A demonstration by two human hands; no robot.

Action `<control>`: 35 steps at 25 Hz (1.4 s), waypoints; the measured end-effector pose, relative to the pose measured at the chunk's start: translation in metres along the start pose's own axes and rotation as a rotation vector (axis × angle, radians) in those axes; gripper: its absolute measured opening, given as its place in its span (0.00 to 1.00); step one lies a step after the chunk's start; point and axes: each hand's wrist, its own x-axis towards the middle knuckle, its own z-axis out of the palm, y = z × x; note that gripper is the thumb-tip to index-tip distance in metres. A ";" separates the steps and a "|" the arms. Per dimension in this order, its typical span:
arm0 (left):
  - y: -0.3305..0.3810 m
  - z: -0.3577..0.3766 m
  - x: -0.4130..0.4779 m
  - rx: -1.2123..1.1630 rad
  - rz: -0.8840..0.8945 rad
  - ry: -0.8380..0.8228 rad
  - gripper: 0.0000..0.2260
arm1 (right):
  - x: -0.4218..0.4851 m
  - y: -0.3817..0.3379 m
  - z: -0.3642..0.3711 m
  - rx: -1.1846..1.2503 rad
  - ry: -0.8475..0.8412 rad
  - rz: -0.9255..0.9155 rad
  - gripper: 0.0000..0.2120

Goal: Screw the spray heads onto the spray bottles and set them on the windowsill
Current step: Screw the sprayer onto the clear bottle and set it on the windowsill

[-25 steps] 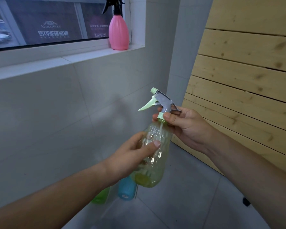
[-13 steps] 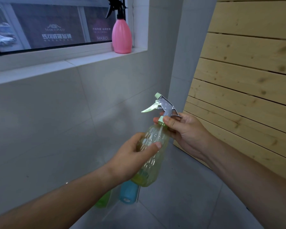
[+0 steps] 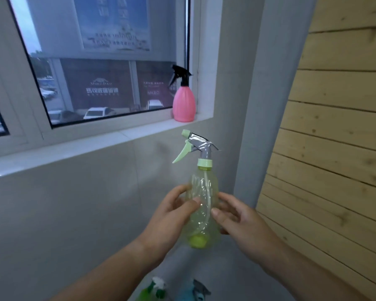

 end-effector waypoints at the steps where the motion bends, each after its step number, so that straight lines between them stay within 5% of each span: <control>1: 0.009 -0.008 0.010 0.000 0.051 0.004 0.13 | 0.014 -0.012 0.004 -0.032 -0.005 -0.036 0.14; 5: 0.060 -0.040 0.068 0.029 0.213 0.101 0.17 | 0.091 -0.066 0.017 -0.039 -0.003 -0.167 0.13; 10: 0.125 -0.083 0.139 -0.021 0.194 0.132 0.14 | 0.188 -0.109 0.038 -0.048 0.106 -0.237 0.21; 13: 0.139 -0.098 0.178 0.066 0.220 0.220 0.18 | 0.229 -0.124 0.047 -0.012 0.104 -0.252 0.15; 29: 0.124 -0.112 0.257 0.186 0.210 0.410 0.11 | 0.318 -0.105 0.061 -0.055 0.151 -0.225 0.17; 35: 0.123 -0.114 0.258 0.210 0.209 0.409 0.23 | 0.325 -0.097 0.063 -0.046 0.164 -0.244 0.19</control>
